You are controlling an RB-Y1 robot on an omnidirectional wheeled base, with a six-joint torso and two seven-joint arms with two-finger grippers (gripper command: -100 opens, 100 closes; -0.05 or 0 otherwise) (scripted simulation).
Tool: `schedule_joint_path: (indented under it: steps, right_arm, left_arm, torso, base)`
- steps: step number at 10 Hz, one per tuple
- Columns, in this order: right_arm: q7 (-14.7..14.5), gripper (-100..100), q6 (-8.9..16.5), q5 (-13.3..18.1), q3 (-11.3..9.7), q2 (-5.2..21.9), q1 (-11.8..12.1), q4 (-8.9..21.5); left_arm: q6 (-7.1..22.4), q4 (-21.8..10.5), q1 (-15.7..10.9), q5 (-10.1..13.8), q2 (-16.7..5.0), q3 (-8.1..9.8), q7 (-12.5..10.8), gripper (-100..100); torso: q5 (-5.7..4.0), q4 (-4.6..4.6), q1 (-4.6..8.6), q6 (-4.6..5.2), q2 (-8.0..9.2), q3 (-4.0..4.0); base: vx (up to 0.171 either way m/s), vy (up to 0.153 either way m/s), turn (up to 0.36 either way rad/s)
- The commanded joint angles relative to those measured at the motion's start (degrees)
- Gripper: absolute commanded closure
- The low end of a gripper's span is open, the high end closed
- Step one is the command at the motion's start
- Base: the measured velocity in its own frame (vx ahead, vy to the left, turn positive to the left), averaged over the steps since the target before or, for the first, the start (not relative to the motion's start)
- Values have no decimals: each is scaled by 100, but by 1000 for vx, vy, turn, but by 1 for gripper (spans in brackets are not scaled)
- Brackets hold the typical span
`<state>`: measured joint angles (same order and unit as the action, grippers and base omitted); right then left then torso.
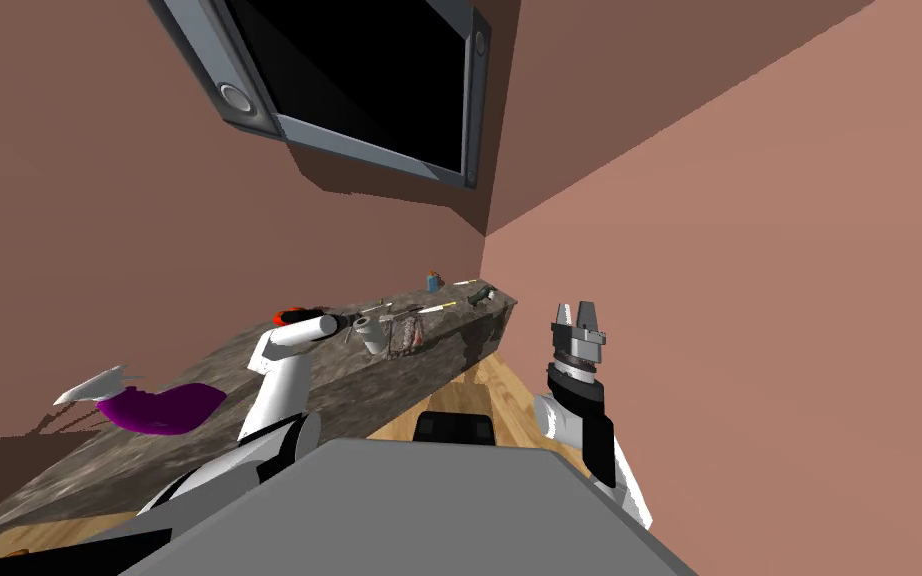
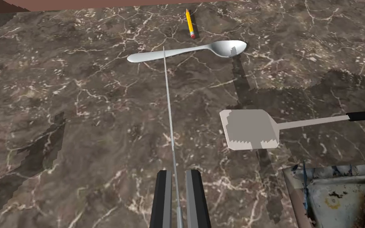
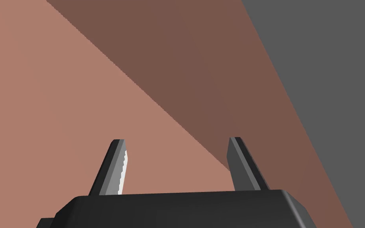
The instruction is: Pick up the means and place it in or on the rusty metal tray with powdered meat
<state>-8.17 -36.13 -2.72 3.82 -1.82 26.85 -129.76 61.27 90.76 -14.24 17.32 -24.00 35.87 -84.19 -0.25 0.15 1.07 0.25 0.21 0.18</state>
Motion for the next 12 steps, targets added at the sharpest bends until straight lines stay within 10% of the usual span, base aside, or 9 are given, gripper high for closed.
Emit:
schedule_joint_path:
  steps: [1, 12]
  right_arm:
    - [0, 0, 0, 0, 0, 0, 0, 0]
    - [0, 0, 0, 0, 1, 1, 1, 0]
  left_arm:
    - [173, 133, -172, 50, -146, 51, -48, 100]
    - [1224, 797, -936, 79, -537, 123, -463, 100]
  torso:
    - [0, 0, 0, 0, 0, 0]
    - [11, -12, 14, 29, -15, -13]
  base:
    - [-2, -252, -152]
    - [-7, -197, -87]
